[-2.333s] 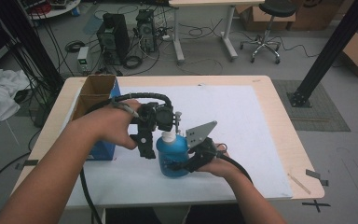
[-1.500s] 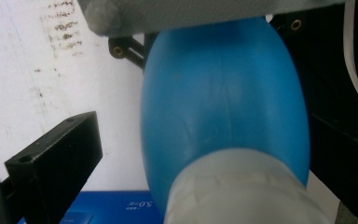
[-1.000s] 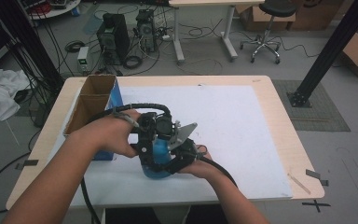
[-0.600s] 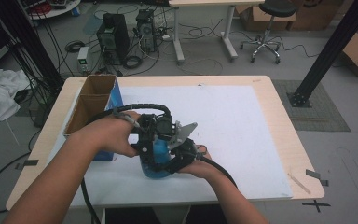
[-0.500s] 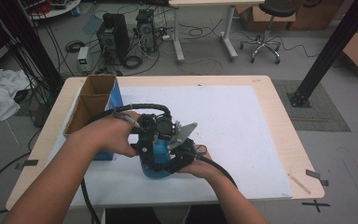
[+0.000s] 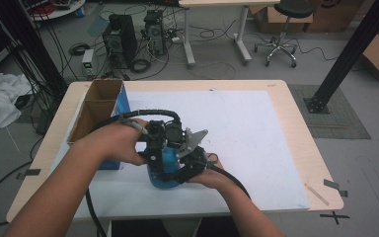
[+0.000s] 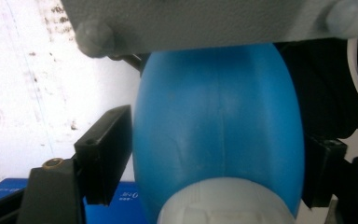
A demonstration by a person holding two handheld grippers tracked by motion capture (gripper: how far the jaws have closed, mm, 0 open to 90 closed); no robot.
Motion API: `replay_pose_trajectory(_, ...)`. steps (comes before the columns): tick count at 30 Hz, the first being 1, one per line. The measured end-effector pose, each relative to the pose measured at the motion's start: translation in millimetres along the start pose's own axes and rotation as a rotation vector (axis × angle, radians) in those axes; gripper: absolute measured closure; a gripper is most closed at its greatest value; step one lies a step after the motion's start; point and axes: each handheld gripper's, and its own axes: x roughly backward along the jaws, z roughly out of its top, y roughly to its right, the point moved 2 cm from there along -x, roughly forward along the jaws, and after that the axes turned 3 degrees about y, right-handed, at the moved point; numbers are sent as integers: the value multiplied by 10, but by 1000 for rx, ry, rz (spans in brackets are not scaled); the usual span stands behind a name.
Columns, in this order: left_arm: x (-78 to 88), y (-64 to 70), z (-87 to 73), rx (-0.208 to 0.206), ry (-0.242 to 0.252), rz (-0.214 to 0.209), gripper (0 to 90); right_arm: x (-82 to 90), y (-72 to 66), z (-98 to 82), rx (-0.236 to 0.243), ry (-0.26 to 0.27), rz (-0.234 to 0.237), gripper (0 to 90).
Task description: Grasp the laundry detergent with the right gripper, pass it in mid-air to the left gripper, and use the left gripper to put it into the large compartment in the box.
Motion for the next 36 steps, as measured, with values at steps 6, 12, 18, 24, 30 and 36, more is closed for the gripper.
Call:
replay_pose_trajectory(6,-7,2,-10,4,1,4,273,-5,8,3,7,-5,-3,454)
replay_pose_trajectory(12,-5,2,-8,-3,-9,-4,299,-10,6,2,3,-5,3,454)
replay_pose_trajectory(18,-8,2,-7,-2,-10,-1,304,-10,13,4,8,-2,0,454)
replay_pose_trajectory(24,-8,5,-9,0,-10,1,339,-12,6,6,-4,2,3,454)
replay_pose_trajectory(30,-8,15,0,6,-12,-3,376,-12,-4,9,-9,1,6,454)
replay_pose_trajectory(36,-22,18,10,1,-21,1,383,-15,-1,2,-6,-2,5,454)
